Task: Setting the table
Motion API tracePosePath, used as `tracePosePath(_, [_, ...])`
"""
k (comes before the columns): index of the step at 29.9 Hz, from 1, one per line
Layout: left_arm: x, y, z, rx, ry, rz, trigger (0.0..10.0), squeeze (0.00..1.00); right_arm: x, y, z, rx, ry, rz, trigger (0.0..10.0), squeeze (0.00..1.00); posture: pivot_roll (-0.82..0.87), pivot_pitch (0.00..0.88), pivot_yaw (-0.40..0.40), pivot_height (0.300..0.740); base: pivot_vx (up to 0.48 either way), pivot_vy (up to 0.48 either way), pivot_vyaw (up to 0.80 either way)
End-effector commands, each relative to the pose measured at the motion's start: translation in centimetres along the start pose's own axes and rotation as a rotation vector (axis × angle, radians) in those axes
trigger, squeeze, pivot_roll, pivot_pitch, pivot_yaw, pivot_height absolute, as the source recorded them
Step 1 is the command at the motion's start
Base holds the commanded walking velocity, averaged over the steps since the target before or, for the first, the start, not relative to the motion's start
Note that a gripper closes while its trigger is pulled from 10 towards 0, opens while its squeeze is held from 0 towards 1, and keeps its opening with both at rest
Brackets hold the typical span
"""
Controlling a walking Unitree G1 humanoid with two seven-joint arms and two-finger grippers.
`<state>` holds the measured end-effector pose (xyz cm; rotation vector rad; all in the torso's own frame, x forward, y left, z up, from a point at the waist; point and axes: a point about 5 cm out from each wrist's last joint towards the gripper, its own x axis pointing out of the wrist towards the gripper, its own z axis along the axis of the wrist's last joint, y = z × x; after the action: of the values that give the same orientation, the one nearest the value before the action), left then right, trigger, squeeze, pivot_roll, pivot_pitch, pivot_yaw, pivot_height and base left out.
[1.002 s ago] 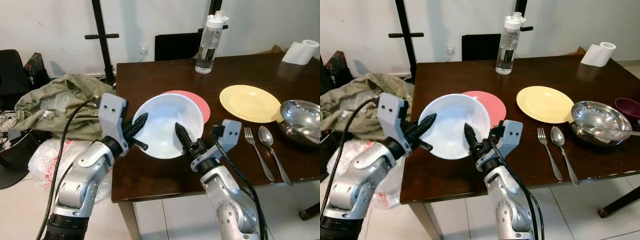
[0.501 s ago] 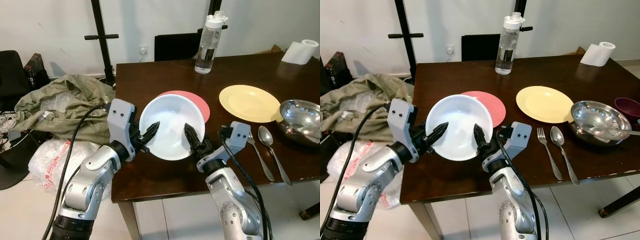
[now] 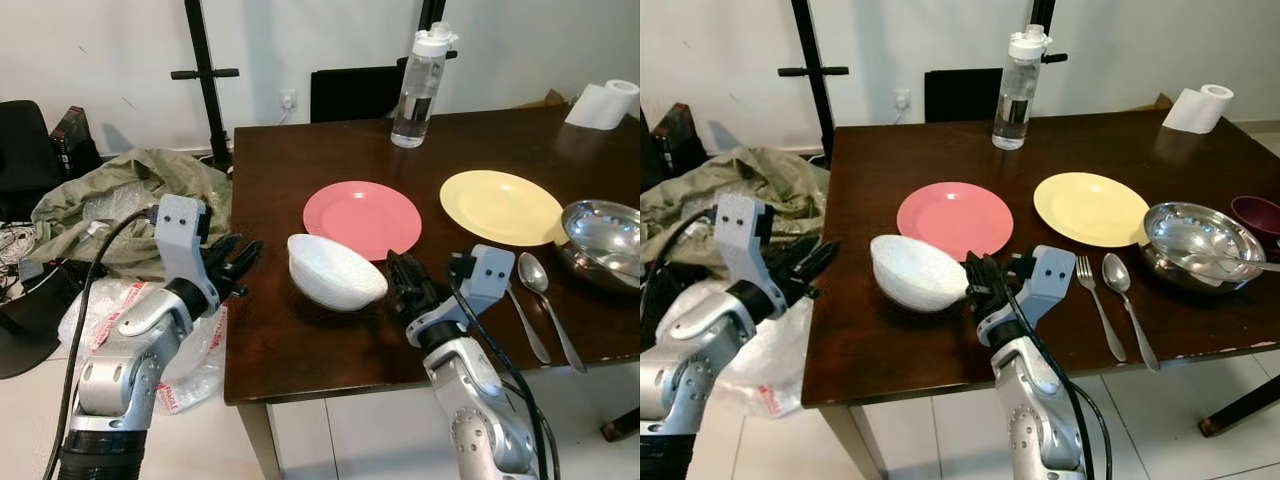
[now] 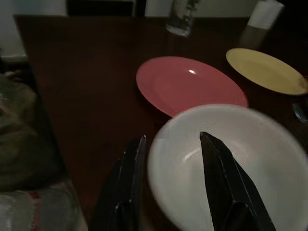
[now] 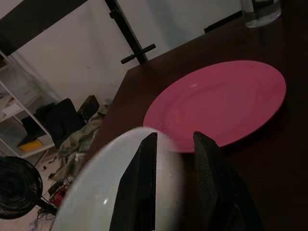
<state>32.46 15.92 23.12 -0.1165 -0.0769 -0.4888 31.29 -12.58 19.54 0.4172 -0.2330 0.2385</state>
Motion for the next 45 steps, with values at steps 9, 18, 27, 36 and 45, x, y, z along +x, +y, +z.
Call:
tracePosePath(9, [0.8,-0.8,-1.5,0.015,0.075,0.005,10.0,0.00,-0.3,-0.3,-0.3,-0.019,0.010,-0.022,10.0,0.00,0.08,0.159,0.116,0.740,0.000,0.000,0.00])
tracePosePath(18, [4.5,-1.3,-1.5,-0.009,0.124,-0.009,10.0,1.00,-0.1,0.6,-0.4,-0.044,0.019,0.018,10.0,0.00,0.07,0.166,0.124,0.740,0.000,0.000,0.00])
tracePosePath(27, [6.2,-1.4,-3.0,-0.077,0.286,-0.040,10.0,1.00,-0.1,1.8,-0.8,-0.055,0.041,0.075,10.0,0.00,0.08,0.179,0.134,0.740,0.000,0.000,0.00])
tracePosePath(36, [5.6,-1.4,-4.7,-0.025,0.378,-0.046,10.0,0.00,-0.3,1.7,-0.9,-0.050,0.042,0.065,10.0,0.00,0.08,0.182,0.136,0.740,0.000,0.000,0.00])
tracePosePath(45, [5.5,-1.6,-7.5,-0.047,0.479,-0.041,0.0,0.00,-0.2,1.7,-0.9,-0.052,0.042,0.063,10.0,0.00,0.08,0.178,0.136,0.740,0.000,0.000,0.00])
